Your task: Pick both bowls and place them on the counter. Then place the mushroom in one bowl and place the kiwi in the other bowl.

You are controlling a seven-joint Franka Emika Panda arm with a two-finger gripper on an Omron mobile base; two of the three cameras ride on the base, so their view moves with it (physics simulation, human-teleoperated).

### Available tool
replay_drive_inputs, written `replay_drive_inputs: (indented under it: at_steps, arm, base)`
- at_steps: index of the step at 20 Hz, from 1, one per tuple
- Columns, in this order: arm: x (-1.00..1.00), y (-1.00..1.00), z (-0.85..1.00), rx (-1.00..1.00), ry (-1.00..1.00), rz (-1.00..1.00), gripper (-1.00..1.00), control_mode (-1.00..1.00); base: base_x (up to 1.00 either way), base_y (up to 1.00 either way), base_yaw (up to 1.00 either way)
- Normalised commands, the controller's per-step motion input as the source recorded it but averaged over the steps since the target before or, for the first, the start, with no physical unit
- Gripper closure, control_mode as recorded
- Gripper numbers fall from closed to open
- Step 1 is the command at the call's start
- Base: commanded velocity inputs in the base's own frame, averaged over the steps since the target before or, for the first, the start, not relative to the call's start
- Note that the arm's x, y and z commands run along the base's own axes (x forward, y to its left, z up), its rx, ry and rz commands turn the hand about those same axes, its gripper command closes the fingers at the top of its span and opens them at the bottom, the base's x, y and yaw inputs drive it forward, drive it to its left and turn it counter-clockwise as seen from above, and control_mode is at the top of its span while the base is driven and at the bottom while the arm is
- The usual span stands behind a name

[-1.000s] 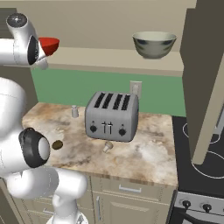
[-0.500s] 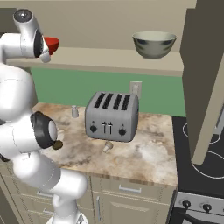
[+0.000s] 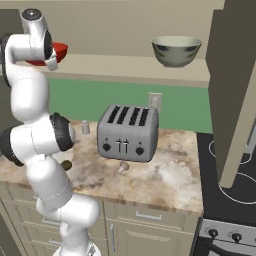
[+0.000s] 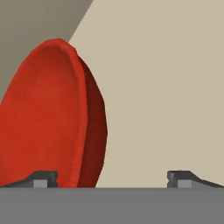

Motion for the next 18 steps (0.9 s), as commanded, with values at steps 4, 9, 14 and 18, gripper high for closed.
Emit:
replay_drive_inputs:
  at_steps: [4,9,14,18]
  arm:
    - [0.39,0.06,-0.06,0.00,0.12,-0.01,-1.00,-1.00]
    - [0.35,0.03,0.00,0.00,0.05,-0.01,-1.00,-1.00]
    - [0.27,0.09,0.00,0.00,0.02,-0.01,-1.00,-1.00]
    - [0.28,0.15,-0.02,0.00,0.04,-0.03,-1.00,-1.00]
  base:
    - [0.00,0.00,0.00]
    - [0.00,0.00,0.00]
    - [0.00,0.00,0.00]
    - [0.00,0.00,0.00]
